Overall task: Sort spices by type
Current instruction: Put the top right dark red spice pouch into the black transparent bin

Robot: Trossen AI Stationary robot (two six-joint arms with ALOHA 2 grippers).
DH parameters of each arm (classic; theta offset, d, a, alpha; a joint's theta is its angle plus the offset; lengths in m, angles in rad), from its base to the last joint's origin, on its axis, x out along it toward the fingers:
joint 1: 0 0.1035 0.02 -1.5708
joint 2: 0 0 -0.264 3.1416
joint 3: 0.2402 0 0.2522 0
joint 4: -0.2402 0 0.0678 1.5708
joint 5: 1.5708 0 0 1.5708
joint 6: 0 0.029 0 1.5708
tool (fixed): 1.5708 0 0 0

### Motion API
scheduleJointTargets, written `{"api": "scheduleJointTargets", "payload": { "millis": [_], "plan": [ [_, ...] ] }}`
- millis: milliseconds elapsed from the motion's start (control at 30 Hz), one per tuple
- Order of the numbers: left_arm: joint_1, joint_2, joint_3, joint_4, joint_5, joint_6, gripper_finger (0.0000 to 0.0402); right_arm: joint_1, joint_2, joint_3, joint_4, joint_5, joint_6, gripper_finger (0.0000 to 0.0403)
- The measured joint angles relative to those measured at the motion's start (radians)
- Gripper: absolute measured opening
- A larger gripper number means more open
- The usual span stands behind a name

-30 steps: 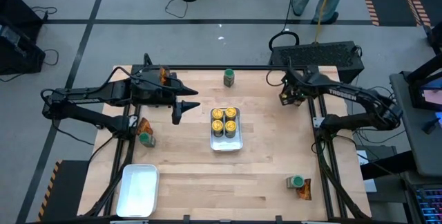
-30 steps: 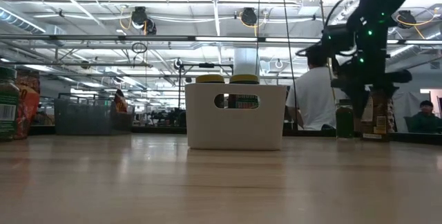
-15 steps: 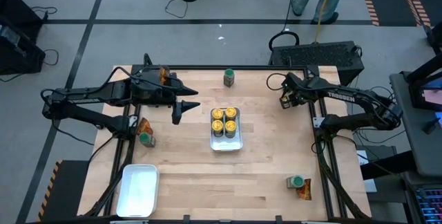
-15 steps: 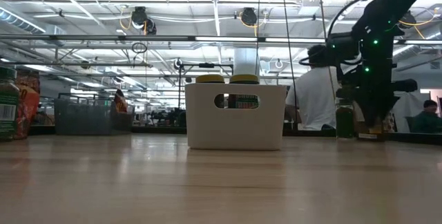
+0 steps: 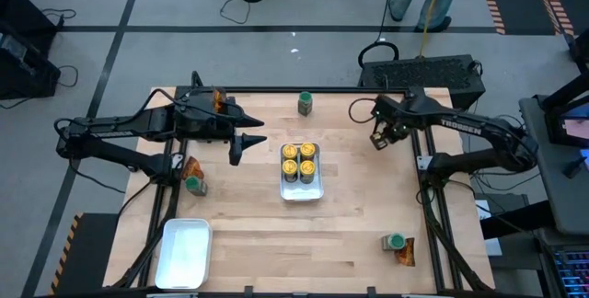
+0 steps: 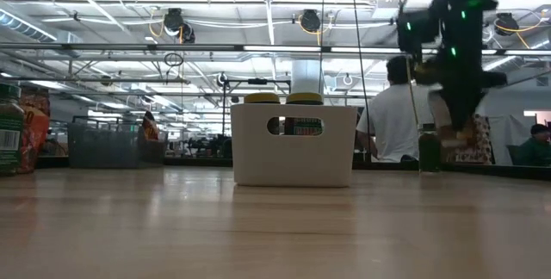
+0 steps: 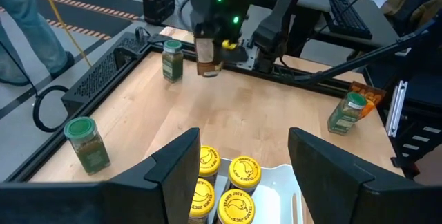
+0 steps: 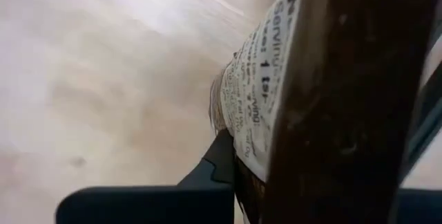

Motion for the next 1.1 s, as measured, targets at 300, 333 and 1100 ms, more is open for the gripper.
{"api": "scheduleJointTargets", "payload": {
  "millis": [300,333,1100],
  "plan": [
    [0.000,0.046,0.000,0.082,0.133,-0.001,0.0223,0.201,0.000,0.321,0.089,-0.144,-0.126,0.0006],
    [0.000,0.061,0.000,0.112,0.142,0.000,0.0223,0.222,0.000,0.342,0.124,-0.145,-0.127,0.0006],
    [0.009,0.414,0.000,0.586,0.200,0.001,0.0223,0.556,0.205,0.391,0.442,-0.173,-0.164,0.0009]
  ]
}}
